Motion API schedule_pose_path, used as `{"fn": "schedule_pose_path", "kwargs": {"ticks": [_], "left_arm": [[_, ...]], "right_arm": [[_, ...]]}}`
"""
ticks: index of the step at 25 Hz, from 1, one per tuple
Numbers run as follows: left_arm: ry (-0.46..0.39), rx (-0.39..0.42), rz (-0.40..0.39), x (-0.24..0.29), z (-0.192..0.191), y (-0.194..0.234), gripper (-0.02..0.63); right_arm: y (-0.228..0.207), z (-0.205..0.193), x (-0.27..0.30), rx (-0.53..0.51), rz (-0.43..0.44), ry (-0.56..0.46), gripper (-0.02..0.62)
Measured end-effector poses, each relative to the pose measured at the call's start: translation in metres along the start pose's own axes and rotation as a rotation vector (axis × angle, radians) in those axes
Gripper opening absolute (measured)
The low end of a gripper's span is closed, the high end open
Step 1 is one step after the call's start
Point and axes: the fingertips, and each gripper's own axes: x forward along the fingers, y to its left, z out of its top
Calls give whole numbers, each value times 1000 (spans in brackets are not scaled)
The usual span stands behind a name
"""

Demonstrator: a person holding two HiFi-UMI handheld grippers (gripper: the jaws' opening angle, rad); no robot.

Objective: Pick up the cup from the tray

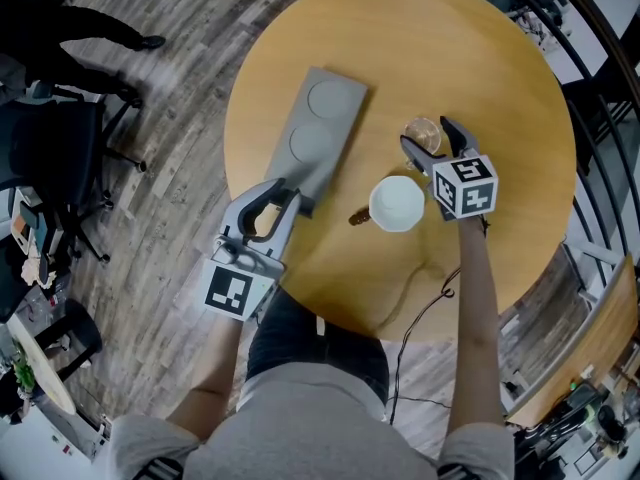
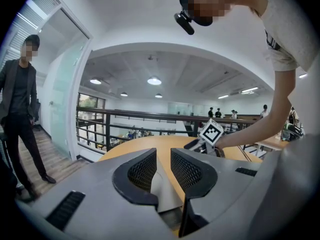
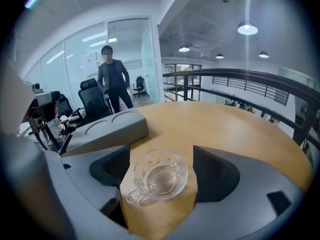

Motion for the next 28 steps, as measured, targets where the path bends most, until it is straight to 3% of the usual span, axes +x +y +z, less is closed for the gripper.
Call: {"fn": "schedule_pose_path", "kwargs": {"ticks": [4,8,11,12,13,17,23,28], "left_arm": [[-12,-6,3,-4,5,4,94],[-49,-15,1,-1,15,4,91],[-93,4,-11,4,29,1,81],[-107,14,-13,6,36,-1,74],[-117,24,-14,8,43,-2,69],[-175,62,-5,17,75,-9,31],[-257,75,4,25,116,-28,9],[-254,49,-29,17,116,-54,8]], "right_arm": [[-1,42,-35,60,-53,-150,337],[10,93,-91,157,-100,-410,336],[31,117,-128,160,-148,-554,319],[37,121,-139,159,-189,-585,193],[43,124,-149,164,-230,-612,6],[74,121,-174,187,-278,-666,6],[106,105,-191,196,-321,-647,6],[116,98,-207,235,-358,-666,6]]}}
